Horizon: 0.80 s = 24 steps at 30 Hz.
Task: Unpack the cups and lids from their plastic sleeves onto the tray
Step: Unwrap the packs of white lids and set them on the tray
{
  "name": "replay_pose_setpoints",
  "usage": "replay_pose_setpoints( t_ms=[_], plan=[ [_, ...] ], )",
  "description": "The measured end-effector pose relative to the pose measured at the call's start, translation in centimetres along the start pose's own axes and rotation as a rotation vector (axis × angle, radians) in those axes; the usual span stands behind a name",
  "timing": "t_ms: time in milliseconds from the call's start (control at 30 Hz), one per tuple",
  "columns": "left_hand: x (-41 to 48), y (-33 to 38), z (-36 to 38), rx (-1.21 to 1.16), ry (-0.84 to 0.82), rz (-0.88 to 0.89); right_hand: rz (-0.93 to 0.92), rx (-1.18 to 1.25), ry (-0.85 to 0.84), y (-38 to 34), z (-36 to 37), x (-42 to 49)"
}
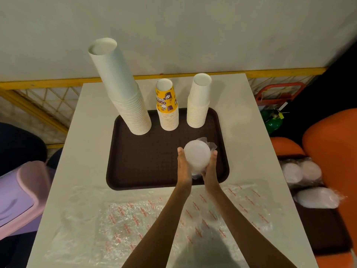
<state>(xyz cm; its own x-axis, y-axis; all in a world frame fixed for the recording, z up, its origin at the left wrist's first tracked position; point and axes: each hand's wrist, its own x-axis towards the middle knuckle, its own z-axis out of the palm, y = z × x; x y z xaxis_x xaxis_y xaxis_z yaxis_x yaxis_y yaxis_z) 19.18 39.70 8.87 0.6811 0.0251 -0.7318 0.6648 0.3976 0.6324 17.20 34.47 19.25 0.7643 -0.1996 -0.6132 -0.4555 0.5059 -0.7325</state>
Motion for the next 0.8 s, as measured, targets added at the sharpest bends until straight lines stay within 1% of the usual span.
replay_pose_setpoints(
  t_ms=[33, 100, 133, 167, 233, 333, 367, 433, 500, 567, 667, 800],
  plan=[
    [-1.8, 1.4, 0.3, 0.016, -0.023, 0.024, -0.006, -0.055, -0.048, 0.8, -0.6, 0.9],
    [-3.1, 2.8, 0.2, 0.075, -0.034, 0.05, -0.037, -0.064, -0.006, 1.6, -1.5, 2.3],
    [-2.9, 2.8, -0.2, 0.09, -0.036, 0.044, -0.035, -0.114, -0.017, 2.0, -1.9, 3.1],
    [-2.9, 2.9, -0.6, 0.104, -0.031, 0.046, -0.057, -0.185, 0.021, 2.0, -2.0, 3.3],
    [-3.3, 3.3, -0.8, 0.147, -0.011, 0.105, -0.137, -0.323, 0.062, 2.1, -2.6, 4.0],
    [-4.3, 4.1, -0.5, 0.211, 0.064, 0.239, -0.214, -0.399, 0.108, 2.0, -2.7, 3.8],
    [-4.5, 4.3, -0.3, 0.226, 0.099, 0.285, -0.235, -0.401, 0.106, 2.0, -2.8, 3.8],
    [-4.9, 4.6, 0.3, 0.254, 0.155, 0.322, -0.244, -0.387, 0.096, 1.7, -2.8, 3.8],
    [-5.2, 4.5, 1.1, 0.285, 0.175, 0.327, -0.231, -0.376, 0.024, 1.5, -3.0, 3.9],
    [-5.2, 4.1, 1.6, 0.314, 0.169, 0.324, -0.221, -0.399, -0.033, 1.5, -2.9, 3.7],
    [-5.1, 3.7, 2.0, 0.318, 0.146, 0.332, -0.15, -0.311, -0.078, 1.5, -2.8, 3.5],
    [-5.5, 3.2, 2.3, 0.259, 0.129, 0.296, -0.052, -0.229, -0.094, 1.9, -3.0, 3.7]
  ],
)
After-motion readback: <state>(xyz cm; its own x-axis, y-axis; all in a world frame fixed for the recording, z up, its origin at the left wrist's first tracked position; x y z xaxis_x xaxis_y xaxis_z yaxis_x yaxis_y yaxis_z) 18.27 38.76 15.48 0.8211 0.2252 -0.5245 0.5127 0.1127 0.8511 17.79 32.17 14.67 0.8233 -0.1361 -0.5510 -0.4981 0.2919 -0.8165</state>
